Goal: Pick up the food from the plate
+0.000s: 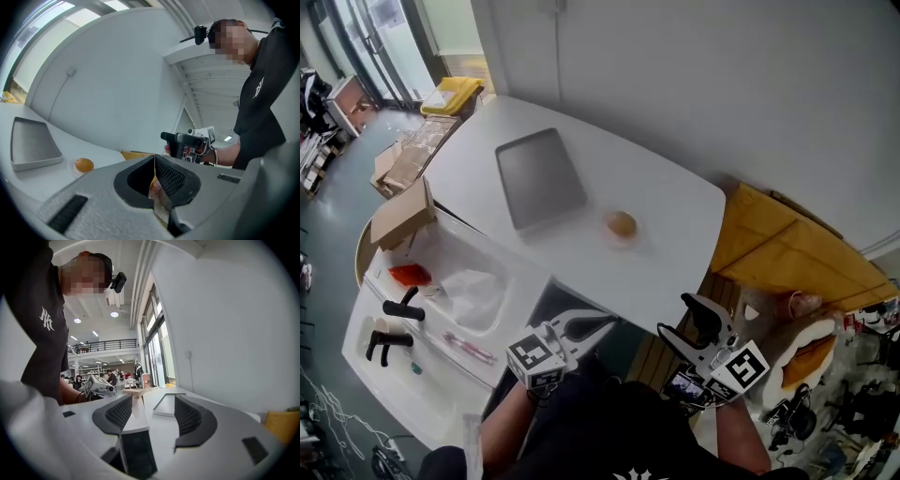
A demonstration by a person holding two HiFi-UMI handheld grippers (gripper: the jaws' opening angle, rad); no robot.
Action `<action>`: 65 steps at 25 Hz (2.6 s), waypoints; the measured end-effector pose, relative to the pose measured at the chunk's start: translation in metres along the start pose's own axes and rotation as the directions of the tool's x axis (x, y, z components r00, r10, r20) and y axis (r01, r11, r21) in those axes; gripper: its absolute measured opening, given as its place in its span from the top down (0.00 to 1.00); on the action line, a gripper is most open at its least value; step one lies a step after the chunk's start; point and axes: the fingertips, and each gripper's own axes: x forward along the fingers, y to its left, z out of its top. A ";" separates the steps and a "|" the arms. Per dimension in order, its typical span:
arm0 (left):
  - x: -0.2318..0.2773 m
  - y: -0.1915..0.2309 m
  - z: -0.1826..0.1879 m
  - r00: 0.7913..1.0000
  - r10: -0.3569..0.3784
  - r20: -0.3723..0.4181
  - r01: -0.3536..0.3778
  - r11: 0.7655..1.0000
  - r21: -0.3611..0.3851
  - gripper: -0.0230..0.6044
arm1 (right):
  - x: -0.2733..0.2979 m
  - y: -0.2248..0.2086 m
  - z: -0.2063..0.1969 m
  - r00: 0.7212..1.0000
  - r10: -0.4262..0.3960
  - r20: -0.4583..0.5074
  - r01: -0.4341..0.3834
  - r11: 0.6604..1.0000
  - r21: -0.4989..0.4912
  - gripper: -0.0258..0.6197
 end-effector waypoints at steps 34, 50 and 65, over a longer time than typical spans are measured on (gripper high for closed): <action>0.054 0.133 0.008 0.937 0.348 -0.001 -0.345 0.929 -0.133 0.95 | 0.134 -0.145 -0.031 0.944 0.302 -0.129 -0.306 0.952 -0.012 0.46; 0.072 0.197 -0.044 0.912 0.407 -0.050 -0.407 0.884 -0.230 0.95 | 0.214 -0.202 -0.121 0.908 0.358 -0.217 -0.360 0.932 0.029 0.38; 0.094 0.242 -0.100 0.901 0.426 -0.083 -0.431 0.859 -0.275 0.95 | 0.267 -0.234 -0.219 0.879 0.328 -0.346 -0.345 0.939 0.015 0.38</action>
